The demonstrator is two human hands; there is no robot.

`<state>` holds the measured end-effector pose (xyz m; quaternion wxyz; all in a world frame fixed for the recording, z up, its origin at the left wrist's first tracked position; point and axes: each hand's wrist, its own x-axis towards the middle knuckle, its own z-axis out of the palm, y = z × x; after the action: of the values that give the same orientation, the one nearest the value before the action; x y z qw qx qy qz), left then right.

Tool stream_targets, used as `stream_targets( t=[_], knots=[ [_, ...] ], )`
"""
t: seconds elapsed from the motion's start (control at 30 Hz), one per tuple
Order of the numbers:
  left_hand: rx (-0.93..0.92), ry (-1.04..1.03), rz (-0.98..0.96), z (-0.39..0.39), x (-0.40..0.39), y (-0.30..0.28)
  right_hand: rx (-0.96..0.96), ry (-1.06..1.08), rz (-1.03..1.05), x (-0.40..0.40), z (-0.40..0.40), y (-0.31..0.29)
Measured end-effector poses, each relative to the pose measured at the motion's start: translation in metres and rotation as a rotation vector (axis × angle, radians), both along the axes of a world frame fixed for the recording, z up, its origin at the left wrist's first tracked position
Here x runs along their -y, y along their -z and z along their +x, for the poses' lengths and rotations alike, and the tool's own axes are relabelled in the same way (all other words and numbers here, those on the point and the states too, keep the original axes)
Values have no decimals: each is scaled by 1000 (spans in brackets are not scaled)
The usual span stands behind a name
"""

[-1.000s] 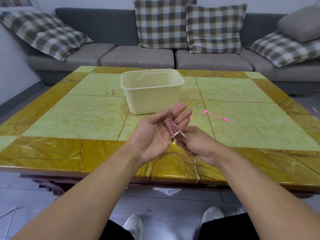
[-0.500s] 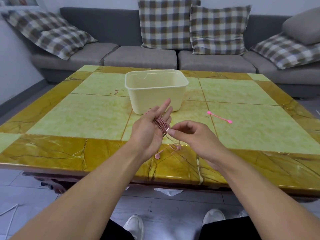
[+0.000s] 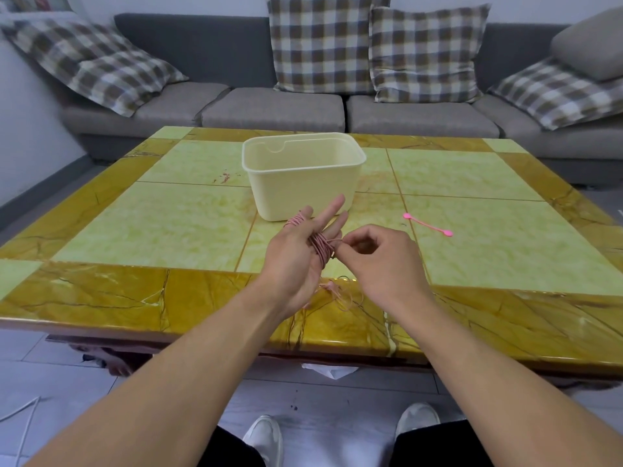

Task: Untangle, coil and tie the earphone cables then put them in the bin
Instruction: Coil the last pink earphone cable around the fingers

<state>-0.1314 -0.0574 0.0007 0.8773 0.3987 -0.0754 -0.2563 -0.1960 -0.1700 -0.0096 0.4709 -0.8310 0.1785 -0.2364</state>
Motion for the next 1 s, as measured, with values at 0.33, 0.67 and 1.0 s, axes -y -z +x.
stream_targets(
  t=[0.33, 0.67, 1.0],
  knots=[
    [92, 16, 121, -2, 4, 7, 67, 63, -183, -2, -3, 2],
    [70, -54, 77, 11, -10, 2, -285, -171, -160, 20, -8, 7],
    [39, 654, -59, 9, -25, -4, 16, -382, 214, 27, 4, 0]
  ],
)
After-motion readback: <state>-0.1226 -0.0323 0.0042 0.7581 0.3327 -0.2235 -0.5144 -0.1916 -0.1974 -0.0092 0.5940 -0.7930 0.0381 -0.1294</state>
